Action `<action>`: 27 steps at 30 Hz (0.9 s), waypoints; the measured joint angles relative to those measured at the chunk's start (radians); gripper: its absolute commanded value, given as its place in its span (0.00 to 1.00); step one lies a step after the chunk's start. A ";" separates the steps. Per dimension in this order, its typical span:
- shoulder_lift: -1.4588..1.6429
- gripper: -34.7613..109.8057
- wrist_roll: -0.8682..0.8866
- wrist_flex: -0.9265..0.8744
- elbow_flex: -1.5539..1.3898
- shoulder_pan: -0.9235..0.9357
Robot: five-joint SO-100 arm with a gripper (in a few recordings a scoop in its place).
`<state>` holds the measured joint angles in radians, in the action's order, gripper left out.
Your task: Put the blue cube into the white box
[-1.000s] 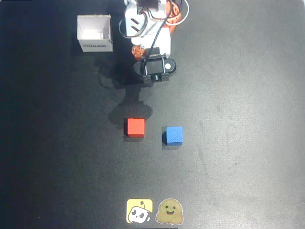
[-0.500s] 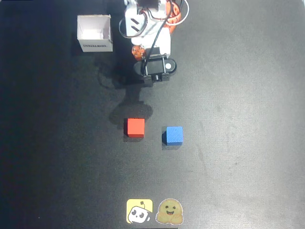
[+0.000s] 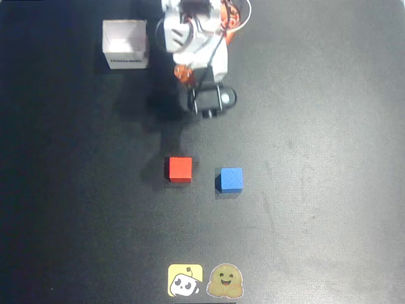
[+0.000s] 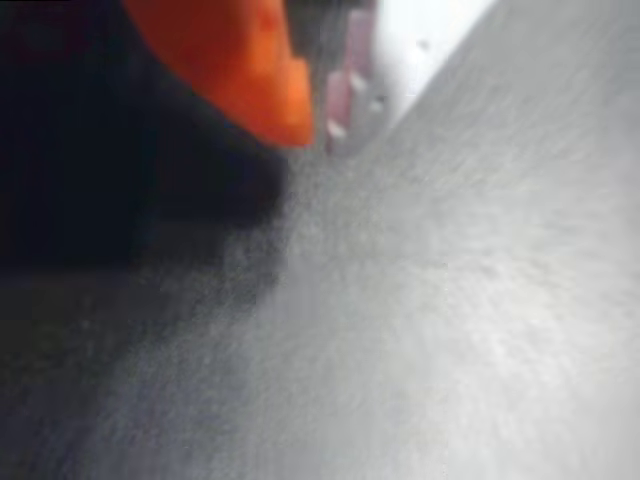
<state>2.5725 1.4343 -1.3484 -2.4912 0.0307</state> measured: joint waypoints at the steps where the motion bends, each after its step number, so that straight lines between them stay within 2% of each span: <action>1: -0.072 0.24 0.002 0.000 0.054 -0.006; 10: -0.650 0.24 0.052 0.015 0.465 -0.084; 18: -0.934 0.24 0.129 0.021 0.696 -0.135; 20: -0.966 0.28 0.152 0.037 0.721 -0.146; 23: -0.992 0.39 0.176 0.051 0.747 -0.164; 27: -1.006 0.44 0.195 0.067 0.759 -0.179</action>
<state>1.5662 1.6291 -1.2809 -1.7319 -0.1488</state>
